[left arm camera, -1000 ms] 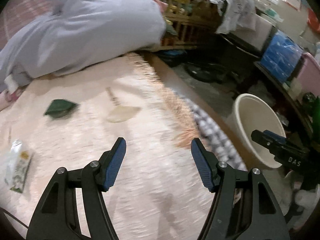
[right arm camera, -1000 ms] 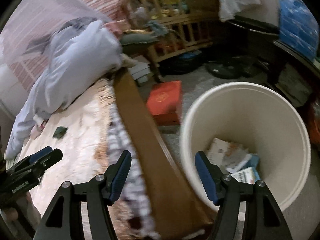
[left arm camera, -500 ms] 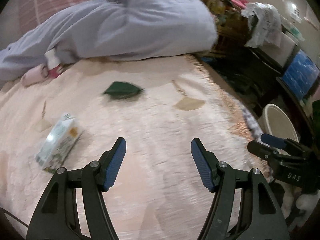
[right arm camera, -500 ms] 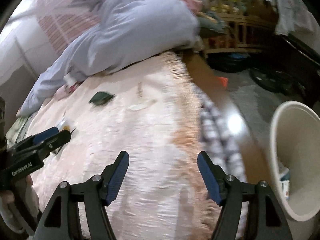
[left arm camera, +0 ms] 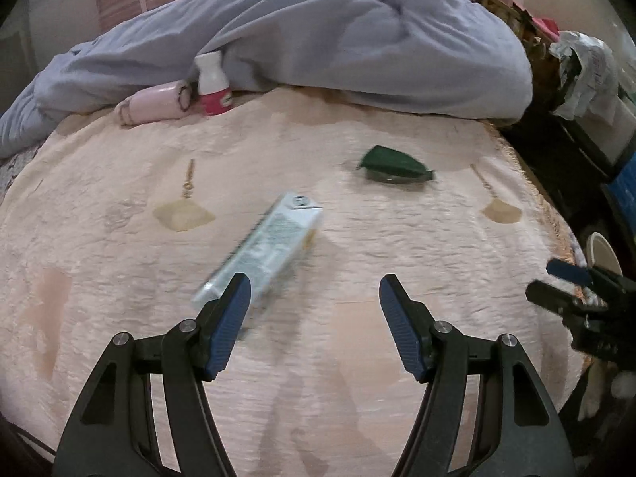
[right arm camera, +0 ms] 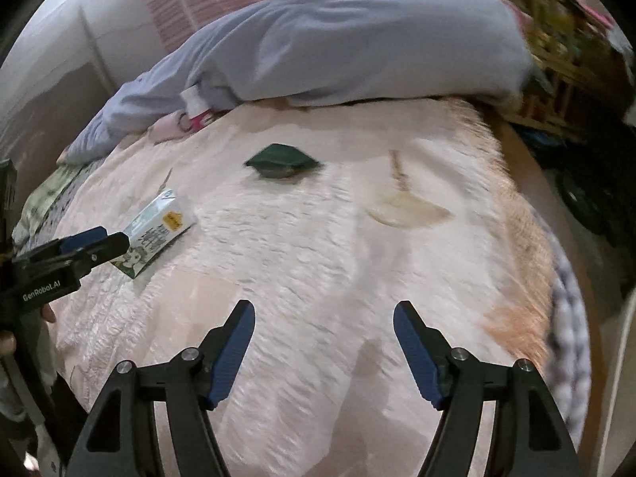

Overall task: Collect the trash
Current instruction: 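Move both open tools away from the bucket toward the bed, then grasp the dark green packet with the right tool while the left tool grasps the white milk carton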

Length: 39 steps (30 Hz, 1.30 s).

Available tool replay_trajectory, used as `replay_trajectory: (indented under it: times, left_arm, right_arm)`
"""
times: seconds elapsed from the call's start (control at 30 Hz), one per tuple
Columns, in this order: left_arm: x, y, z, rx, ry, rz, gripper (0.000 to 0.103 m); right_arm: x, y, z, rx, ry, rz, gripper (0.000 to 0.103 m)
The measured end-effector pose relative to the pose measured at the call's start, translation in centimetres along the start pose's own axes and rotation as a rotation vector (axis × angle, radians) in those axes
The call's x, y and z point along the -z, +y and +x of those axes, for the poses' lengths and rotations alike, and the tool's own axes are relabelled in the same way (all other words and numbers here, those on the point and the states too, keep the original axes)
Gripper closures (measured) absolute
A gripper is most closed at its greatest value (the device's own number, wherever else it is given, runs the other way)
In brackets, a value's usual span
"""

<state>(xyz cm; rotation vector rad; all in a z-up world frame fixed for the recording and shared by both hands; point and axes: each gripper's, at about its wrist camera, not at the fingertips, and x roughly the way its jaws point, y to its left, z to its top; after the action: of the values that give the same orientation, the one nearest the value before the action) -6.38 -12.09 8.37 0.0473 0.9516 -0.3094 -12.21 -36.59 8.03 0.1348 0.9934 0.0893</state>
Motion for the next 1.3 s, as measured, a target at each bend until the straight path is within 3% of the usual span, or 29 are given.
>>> replay_trajectory:
  times: [0.2, 0.43, 0.73, 0.77, 0.8, 0.83, 0.87, 0.93, 1.1, 1.3]
  left_arm:
    - [-0.2, 3.4, 1.2, -0.025, 0.029, 0.025, 0.037]
    - [-0.9, 3.8, 3.7, 0.035, 0.087, 0.100, 0.037]
    - [-2.3, 3.2, 7.6, 0.013, 0.149, 0.159, 0.037]
    - [-2.3, 3.2, 7.8, 0.017, 0.159, 0.157, 0.037]
    - [-2.3, 3.2, 8.0, 0.020, 0.168, 0.152, 0.039]
    - [-2.3, 3.2, 8.1, 0.027, 0.174, 0.141, 0.052]
    - [-2.2, 3.3, 8.1, 0.035, 0.179, 0.130, 0.057]
    - [-2.1, 3.3, 7.9, 0.050, 0.181, 0.108, 0.062]
    - [-1.7, 2.9, 6.2, 0.103, 0.165, 0.036, 0.063]
    - [-0.5, 1.1, 4.1, 0.105, 0.143, 0.015, 0.063]
  right_arm:
    - [-3.5, 2.3, 3.6, -0.046, -0.008, -0.098, 0.033]
    - [-9.0, 4.5, 8.5, -0.023, -0.023, -0.244, 0.029]
    - [-14.8, 4.9, 16.8, 0.021, 0.090, -0.318, 0.030]
    - [-14.8, 4.8, 17.3, 0.020, 0.093, -0.310, 0.041]
    - [-14.8, 4.8, 17.5, 0.019, 0.093, -0.303, 0.062]
    - [-14.7, 4.8, 17.6, 0.028, 0.088, -0.299, 0.068]
    - [-14.4, 4.9, 17.2, 0.029, 0.072, -0.295, 0.072]
    - [-13.6, 5.0, 16.3, -0.009, 0.059, -0.285, 0.075]
    - [-10.3, 5.6, 12.6, -0.050, 0.048, -0.265, 0.076]
    - [-5.2, 5.1, 7.3, -0.060, 0.052, -0.196, 0.076]
